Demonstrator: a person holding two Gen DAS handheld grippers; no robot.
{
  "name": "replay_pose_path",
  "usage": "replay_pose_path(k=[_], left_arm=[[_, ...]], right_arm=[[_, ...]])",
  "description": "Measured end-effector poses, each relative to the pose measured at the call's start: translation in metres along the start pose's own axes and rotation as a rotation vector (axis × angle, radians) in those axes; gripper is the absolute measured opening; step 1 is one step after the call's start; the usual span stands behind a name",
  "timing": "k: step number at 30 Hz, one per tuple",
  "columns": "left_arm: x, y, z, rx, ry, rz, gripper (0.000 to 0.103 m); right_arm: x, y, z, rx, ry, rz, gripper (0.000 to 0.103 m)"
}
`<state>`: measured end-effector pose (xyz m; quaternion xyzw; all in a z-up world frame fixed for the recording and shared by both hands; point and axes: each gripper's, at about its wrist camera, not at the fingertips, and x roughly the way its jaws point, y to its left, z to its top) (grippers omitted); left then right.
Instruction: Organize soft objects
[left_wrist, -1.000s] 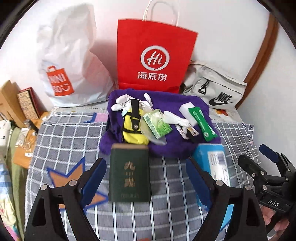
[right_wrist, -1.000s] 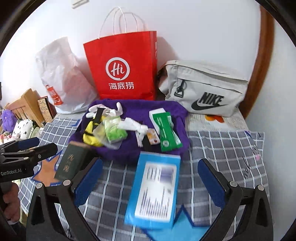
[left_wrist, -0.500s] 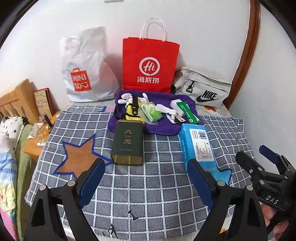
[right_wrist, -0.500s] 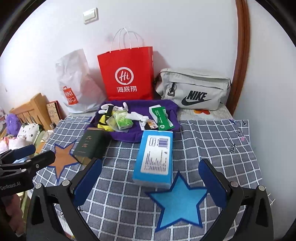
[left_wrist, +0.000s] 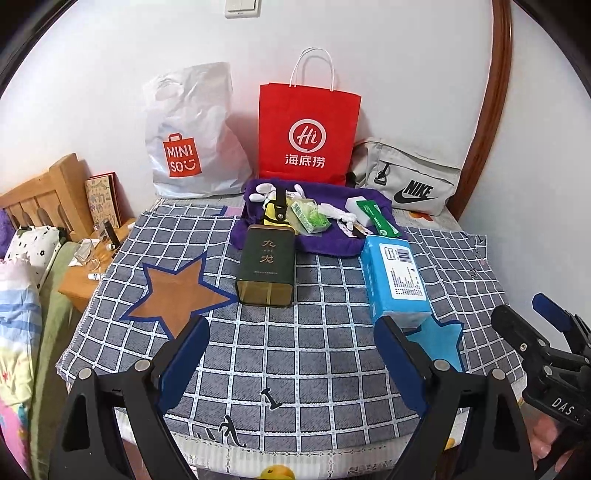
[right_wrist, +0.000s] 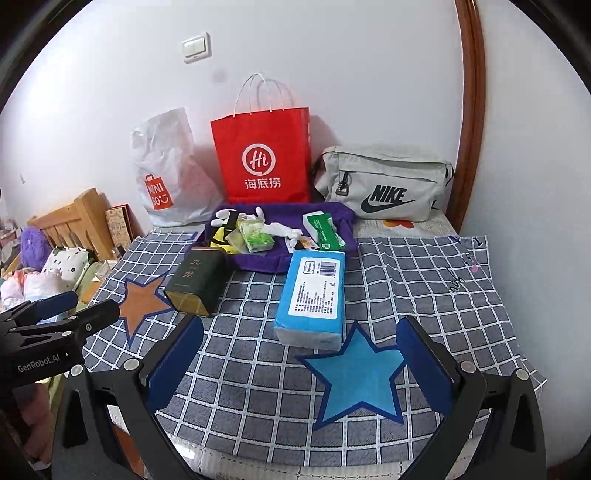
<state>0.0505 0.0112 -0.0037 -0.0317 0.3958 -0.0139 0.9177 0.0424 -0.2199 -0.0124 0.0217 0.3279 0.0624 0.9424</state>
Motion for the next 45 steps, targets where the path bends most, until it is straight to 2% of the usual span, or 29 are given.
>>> replay_pose_path(k=[45], left_arm=[[-0.015, -0.008, -0.001, 0.005, -0.028, -0.008, 0.09]], right_arm=[[-0.016, 0.011, -0.006, -0.015, -0.021, 0.016, 0.103]])
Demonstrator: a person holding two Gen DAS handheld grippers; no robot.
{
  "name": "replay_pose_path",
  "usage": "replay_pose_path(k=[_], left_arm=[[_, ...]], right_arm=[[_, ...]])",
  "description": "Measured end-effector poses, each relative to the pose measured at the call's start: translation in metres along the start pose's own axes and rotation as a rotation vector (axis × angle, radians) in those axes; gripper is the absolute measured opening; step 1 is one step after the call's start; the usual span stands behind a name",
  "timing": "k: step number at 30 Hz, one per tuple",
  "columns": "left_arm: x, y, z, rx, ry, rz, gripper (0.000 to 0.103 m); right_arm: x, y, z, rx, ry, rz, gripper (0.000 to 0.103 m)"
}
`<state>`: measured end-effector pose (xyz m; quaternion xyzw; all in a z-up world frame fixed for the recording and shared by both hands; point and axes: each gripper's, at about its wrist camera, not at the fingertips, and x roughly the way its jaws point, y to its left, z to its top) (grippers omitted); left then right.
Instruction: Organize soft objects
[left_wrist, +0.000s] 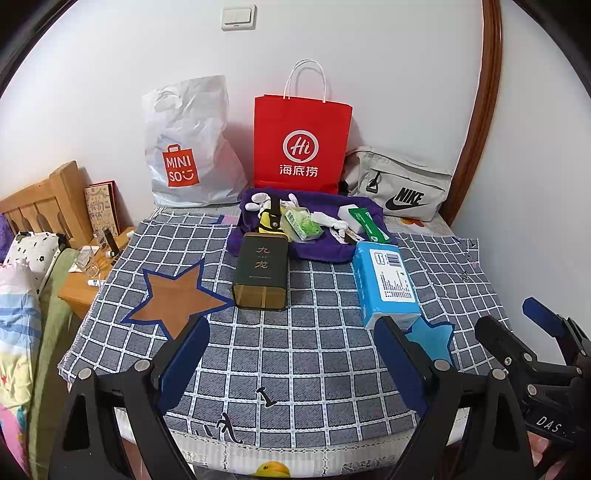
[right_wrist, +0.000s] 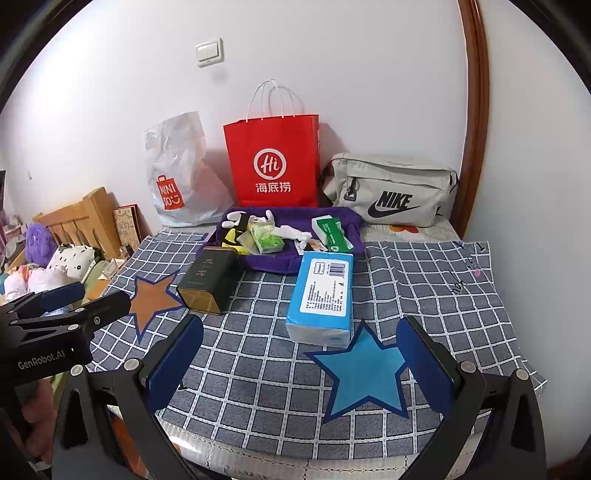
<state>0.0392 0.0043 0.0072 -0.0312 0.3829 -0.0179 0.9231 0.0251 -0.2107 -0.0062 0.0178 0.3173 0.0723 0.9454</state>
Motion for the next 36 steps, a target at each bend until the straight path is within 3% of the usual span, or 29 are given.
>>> replay_pose_path(k=[36], left_arm=[[-0.0027, -0.0022, -0.0001, 0.002, -0.004, 0.0, 0.09]], right_arm=[[-0.0038, 0.0022, 0.0009, -0.002, -0.007, 0.004, 0.103]])
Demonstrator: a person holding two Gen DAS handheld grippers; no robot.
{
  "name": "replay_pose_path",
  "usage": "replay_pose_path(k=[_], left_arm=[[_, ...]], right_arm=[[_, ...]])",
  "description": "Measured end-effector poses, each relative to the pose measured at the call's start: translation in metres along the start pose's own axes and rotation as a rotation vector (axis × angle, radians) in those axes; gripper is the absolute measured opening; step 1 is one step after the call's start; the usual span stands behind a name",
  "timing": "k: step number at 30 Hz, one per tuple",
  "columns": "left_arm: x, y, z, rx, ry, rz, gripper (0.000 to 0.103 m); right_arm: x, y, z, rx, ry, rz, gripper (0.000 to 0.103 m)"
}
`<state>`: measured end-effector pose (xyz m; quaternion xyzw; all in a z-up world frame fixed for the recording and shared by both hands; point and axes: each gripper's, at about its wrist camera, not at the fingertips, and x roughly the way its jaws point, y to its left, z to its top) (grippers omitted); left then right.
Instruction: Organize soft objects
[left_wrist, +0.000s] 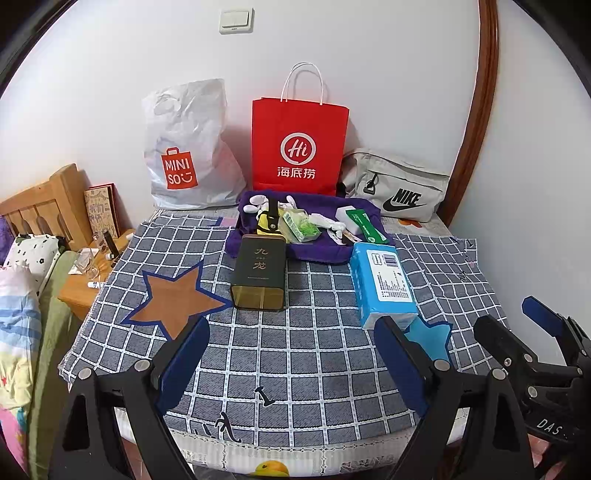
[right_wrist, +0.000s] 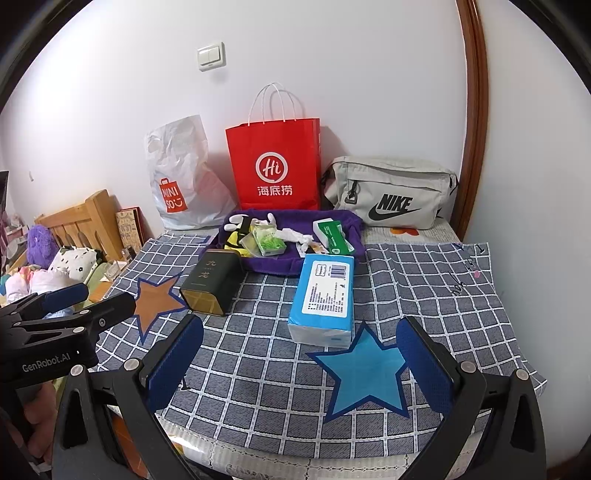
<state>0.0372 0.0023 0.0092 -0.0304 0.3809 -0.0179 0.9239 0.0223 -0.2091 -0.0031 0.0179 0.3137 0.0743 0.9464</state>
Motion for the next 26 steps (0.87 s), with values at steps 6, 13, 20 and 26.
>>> replay_pose_path(k=[6, 13, 20, 26], left_arm=[[-0.0005, -0.0004, -0.0005, 0.0, -0.001, 0.001, 0.09], [-0.0025, -0.001, 0.0019, 0.003, -0.007, -0.001, 0.09], [-0.0059, -0.0016, 0.0048, 0.011, -0.016, 0.005, 0.09], [-0.007, -0.0026, 0.0052, 0.025, -0.069, 0.017, 0.09]], right_arm=[[-0.0004, 0.0001, -0.0002, 0.0, 0.0, -0.001, 0.103], [-0.0017, 0.0001, -0.0001, 0.004, -0.001, -0.001, 0.103], [-0.002, -0.0004, 0.0004, 0.005, -0.001, 0.003, 0.103], [0.0021, -0.0027, 0.0025, 0.011, -0.001, 0.011, 0.103]])
